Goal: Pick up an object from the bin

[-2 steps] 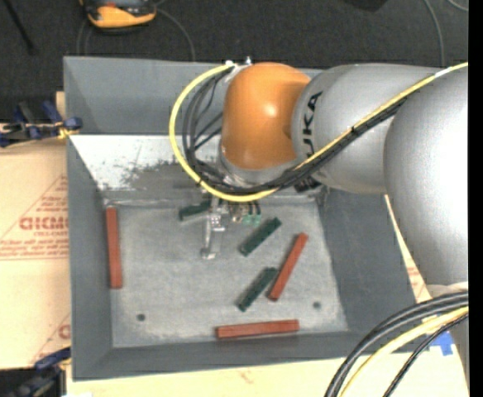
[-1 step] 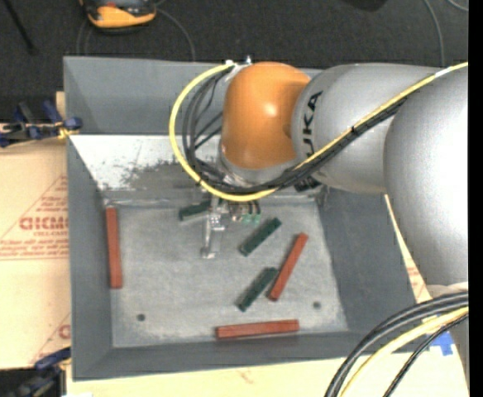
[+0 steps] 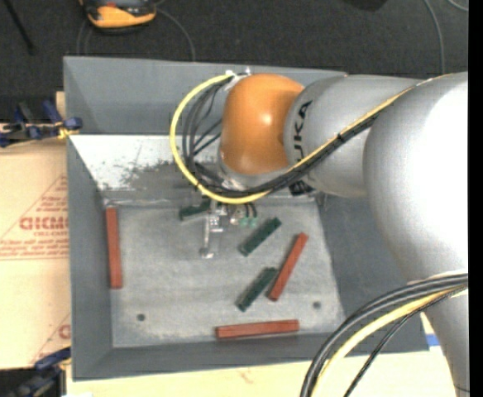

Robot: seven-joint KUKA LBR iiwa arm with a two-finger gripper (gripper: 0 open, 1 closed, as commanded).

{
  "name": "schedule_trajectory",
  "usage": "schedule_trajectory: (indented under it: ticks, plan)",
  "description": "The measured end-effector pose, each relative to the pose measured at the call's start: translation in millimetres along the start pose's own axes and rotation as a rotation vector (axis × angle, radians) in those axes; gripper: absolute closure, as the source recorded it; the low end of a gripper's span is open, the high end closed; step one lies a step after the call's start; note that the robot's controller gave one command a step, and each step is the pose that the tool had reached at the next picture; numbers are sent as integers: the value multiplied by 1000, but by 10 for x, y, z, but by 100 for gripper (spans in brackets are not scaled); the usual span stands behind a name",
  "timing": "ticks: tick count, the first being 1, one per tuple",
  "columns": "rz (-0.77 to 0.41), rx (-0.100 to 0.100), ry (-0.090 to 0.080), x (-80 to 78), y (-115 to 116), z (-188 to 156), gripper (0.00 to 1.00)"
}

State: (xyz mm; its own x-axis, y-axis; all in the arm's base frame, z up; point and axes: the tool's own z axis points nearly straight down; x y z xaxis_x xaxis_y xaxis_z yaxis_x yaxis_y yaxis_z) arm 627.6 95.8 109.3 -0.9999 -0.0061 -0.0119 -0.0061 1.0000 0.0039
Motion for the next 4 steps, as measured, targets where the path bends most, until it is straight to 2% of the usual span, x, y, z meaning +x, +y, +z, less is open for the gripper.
schedule_trajectory:
  ticks: [1, 2, 3, 4]
  plan:
    - [243, -1, -14, -174, -211, 314, 100]
    - [243, 2, 4, -124, -208, 370, 0]
    - [244, 1, 0, -139, -207, 351, 100]
    - [244, 1, 2, -132, -205, 358, 100]
